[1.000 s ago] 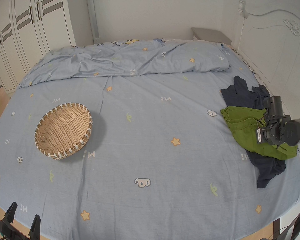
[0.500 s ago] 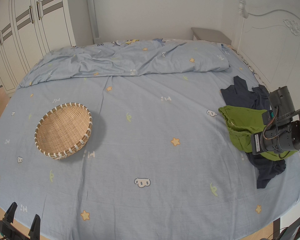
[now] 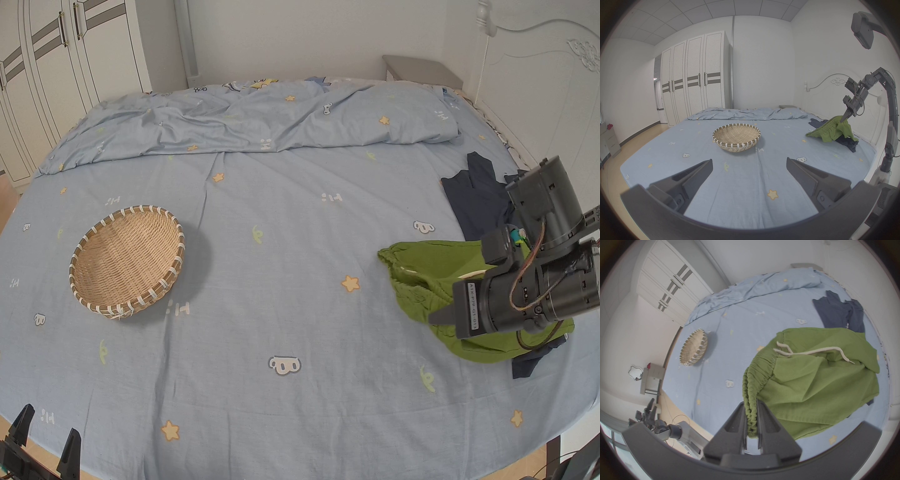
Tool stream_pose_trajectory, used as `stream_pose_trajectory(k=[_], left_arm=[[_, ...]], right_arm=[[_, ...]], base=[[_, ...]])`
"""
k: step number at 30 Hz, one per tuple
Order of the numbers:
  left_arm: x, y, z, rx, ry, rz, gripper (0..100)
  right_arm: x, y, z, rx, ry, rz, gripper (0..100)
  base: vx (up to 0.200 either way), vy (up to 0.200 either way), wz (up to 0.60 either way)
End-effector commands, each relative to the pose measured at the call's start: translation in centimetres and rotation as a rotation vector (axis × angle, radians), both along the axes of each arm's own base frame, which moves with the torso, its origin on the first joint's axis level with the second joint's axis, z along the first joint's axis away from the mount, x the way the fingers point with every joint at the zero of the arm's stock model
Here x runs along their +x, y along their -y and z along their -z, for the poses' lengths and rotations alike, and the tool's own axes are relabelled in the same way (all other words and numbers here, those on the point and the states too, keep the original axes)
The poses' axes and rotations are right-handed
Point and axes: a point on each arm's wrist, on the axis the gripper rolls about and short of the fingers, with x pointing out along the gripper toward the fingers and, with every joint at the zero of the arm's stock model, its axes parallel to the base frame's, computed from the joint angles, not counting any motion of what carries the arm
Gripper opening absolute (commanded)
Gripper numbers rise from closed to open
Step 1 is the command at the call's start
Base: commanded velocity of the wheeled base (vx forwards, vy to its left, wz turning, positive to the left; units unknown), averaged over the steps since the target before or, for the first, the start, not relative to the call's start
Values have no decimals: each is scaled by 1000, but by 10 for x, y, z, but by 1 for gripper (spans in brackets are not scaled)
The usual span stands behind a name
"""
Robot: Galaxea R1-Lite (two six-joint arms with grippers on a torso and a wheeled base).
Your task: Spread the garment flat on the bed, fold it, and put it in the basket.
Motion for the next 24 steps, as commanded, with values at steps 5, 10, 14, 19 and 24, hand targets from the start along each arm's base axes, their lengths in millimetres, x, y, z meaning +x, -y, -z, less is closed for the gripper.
stream_pose_trajectory(k=[5,10,14,19,24], left_arm=[[1,0,5,0,-12,0,100],[1,0,5,0,-12,0,100],[1,0,5,0,-12,0,100],[1,0,5,0,-12,0,100],[1,0,5,0,-12,0,100]], right_arm=[[-3,-93,-2,37,2,-215,0],[-3,-133,-4,72,19,-281,0],[-3,-163,-4,132,-8,-311,0],[-4,-188,9,110,-37,-348,0],[0,-193,26,68,-67,-347,100]], base=[[0,0,0],[0,0,0],[0,0,0],[0,0,0],[0,0,0]])
